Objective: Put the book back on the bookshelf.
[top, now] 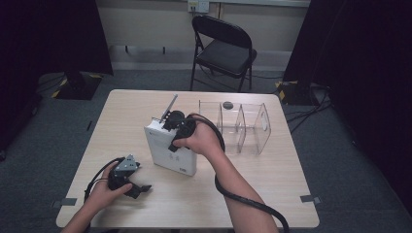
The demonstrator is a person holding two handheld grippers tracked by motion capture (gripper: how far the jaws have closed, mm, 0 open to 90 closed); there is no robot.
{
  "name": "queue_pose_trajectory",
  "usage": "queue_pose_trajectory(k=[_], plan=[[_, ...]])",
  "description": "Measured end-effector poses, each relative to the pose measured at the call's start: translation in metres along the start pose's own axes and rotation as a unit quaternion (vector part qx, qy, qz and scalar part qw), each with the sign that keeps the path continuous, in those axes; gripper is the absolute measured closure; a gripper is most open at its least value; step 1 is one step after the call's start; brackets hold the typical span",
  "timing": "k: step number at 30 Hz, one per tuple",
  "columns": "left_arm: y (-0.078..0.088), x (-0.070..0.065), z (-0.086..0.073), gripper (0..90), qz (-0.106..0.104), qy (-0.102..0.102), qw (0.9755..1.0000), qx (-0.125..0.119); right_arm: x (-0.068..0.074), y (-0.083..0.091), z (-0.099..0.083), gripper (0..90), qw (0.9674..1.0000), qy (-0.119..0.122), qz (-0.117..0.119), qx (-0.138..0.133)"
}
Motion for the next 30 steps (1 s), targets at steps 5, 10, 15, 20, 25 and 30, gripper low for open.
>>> queue_pose_trajectory(k=[5,10,15,20,25,30], plan=[[0.000,0.000,0.000,0.0,0.000,0.000,1.0000,0.000,0.001,0.000,-0.001,47.8,0.9999,-0.012,-0.001,0.010],[0.000,0.000,0.000,0.0,0.000,0.000,1.0000,0.000,0.001,0.004,-0.002,50.7,0.9997,-0.018,-0.007,0.017],[0.000,0.000,0.000,0.0,0.000,0.001,1.0000,0.000,0.001,0.008,-0.008,51.6,0.9996,-0.021,-0.007,0.018],[0.000,0.000,0.000,0.0,0.000,0.000,1.0000,0.000,0.000,0.014,-0.023,51.6,0.9993,-0.029,0.000,0.025],[0.000,0.000,0.000,0.0,0.000,0.000,1.0000,-0.001,-0.002,0.020,-0.038,50.8,0.9994,-0.026,-0.003,0.023],[0.000,0.000,0.000,0.0,0.000,0.001,1.0000,-0.001,-0.003,0.019,-0.037,49.0,0.9990,-0.021,-0.004,0.040]])
Point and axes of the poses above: each handheld gripper's, and its own axes: y roughly backward along the jaws, z roughly out of its top, x roughly to its left, the point moved 6 cm from there along -y, roughly forward along the jaws, and after that the axes turned 15 degrees about -y, right-handed, at the moved point
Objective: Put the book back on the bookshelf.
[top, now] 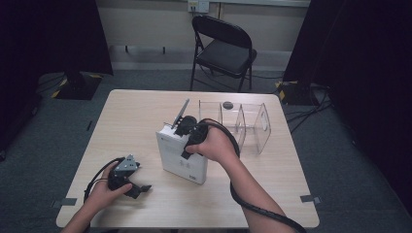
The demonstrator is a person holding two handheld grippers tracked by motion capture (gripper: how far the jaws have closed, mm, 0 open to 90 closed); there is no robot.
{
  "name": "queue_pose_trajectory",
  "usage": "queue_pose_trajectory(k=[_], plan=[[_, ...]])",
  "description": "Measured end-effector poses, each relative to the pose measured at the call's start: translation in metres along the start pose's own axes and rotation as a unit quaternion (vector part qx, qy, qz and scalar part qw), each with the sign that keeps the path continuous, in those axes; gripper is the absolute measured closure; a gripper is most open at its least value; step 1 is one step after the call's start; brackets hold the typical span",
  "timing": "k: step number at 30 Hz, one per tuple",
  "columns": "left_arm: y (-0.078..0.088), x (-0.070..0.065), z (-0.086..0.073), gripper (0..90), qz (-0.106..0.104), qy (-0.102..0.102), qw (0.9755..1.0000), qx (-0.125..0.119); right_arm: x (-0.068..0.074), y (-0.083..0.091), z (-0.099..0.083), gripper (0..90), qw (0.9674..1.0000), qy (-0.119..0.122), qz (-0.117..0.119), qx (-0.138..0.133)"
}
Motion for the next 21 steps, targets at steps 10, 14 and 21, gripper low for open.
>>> queue_pose_trajectory(k=[10,14,21], plan=[[0.000,0.000,0.000,0.0,0.000,0.000,1.0000,0.000,0.001,-0.006,0.003,49.6,0.9998,-0.008,0.000,0.017],[0.000,0.000,0.000,0.0,0.000,-0.002,1.0000,0.000,0.003,-0.002,0.001,51.5,0.9998,-0.014,-0.009,0.007],[0.000,0.001,0.000,0.0,0.000,-0.002,1.0000,0.001,-0.001,0.006,-0.007,52.3,0.9994,-0.033,0.007,0.006]])
Point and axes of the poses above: each handheld gripper's, and its own axes: y roughly backward along the jaws, z roughly out of its top, x roughly to its left, the point moved 6 cm from there along -y, roughly forward along the jaws, and after that the axes turned 15 degrees about -y, right-handed, at the moved point
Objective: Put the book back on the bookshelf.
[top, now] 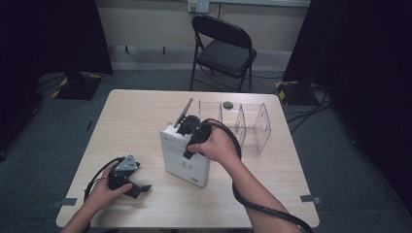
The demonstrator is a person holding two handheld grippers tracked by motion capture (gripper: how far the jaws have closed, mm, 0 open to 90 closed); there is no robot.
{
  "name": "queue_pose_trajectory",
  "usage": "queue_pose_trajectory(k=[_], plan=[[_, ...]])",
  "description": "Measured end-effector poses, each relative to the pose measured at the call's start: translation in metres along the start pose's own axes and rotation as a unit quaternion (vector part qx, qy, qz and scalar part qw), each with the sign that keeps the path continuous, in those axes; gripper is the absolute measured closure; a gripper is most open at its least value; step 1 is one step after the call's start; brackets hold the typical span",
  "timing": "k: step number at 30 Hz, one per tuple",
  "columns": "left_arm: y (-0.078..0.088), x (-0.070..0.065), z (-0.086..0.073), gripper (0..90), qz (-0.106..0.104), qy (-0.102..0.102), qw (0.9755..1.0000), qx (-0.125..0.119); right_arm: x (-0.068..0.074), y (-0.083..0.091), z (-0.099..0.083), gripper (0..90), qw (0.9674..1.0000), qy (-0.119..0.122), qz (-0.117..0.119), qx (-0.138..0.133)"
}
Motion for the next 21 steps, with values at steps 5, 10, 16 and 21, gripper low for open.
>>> queue_pose_trajectory(k=[5,10,16,21], plan=[[0.000,0.000,0.000,0.0,0.000,0.000,1.0000,0.000,-0.005,0.011,-0.005,52.3,1.0000,-0.008,0.001,-0.006],[0.000,0.000,0.000,0.0,0.000,-0.001,1.0000,0.001,-0.011,0.024,-0.010,52.3,0.9996,-0.021,0.009,-0.018],[0.000,0.000,0.000,0.0,0.002,-0.001,1.0000,0.002,-0.017,0.030,-0.018,52.3,0.9993,-0.031,0.001,-0.020],[0.000,0.000,0.000,0.0,0.002,-0.001,1.0000,0.002,-0.023,0.033,-0.025,52.4,0.9989,-0.043,0.000,-0.018]])
Point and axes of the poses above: each handheld gripper's, and its own axes: y roughly backward along the jaws, z roughly out of its top, x roughly to its left, the point moved 6 cm from there along -y, roughly forward along the jaws, and after that the axes turned 15 degrees about -y, right-handed, at the moved point
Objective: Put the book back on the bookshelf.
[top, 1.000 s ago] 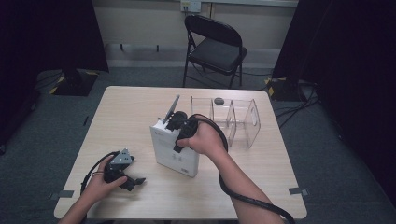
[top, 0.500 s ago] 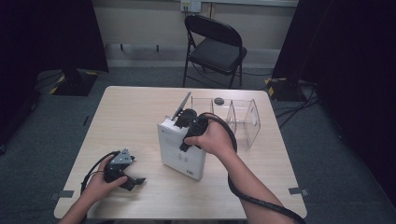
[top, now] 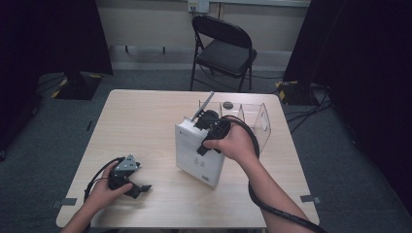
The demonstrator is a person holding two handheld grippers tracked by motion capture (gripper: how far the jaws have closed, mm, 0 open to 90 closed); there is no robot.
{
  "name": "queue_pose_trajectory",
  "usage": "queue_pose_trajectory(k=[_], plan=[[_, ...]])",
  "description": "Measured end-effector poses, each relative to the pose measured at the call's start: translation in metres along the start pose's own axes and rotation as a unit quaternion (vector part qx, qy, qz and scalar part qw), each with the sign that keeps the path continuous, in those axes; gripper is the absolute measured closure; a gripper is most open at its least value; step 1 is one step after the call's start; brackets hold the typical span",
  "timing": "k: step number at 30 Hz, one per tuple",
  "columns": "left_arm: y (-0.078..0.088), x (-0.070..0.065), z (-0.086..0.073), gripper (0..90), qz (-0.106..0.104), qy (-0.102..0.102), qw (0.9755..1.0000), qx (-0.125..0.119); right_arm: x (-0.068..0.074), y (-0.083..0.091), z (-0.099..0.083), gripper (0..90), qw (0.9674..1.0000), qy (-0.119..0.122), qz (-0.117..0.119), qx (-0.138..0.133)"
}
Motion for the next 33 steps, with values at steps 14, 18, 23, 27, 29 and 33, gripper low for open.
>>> queue_pose_trajectory(k=[14,18,23,27,29,33], plan=[[0.000,0.000,0.000,0.0,0.000,0.000,1.0000,0.000,-0.017,0.009,-0.021,52.4,0.9997,-0.023,-0.004,-0.002],[0.000,0.000,0.000,0.0,0.000,0.000,1.0000,-0.001,-0.020,0.011,-0.025,52.4,0.9996,-0.026,-0.004,-0.001],[0.000,0.000,0.000,0.0,0.000,0.000,1.0000,0.000,-0.025,0.014,-0.030,52.3,0.9994,-0.033,-0.006,-0.005],[0.000,0.000,0.000,0.0,0.000,0.000,1.0000,0.000,-0.028,0.017,-0.033,52.3,0.9992,-0.040,-0.005,-0.005],[0.000,0.000,0.000,0.0,0.000,0.000,1.0000,0.000,-0.030,0.018,-0.035,52.3,0.9991,-0.042,-0.007,-0.005],[0.000,0.000,0.000,0.0,-0.003,0.000,1.0000,-0.002,-0.033,0.020,-0.039,52.4,0.9989,-0.045,-0.010,-0.005]])
Point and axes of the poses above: each handheld gripper's, and its own axes: y roughly backward along the jaws, z roughly out of its top, x roughly to its left, the point moved 6 cm from there along -y, roughly forward along the jaws, and after that the axes turned 15 degrees about -y, right-handed, at the moved point
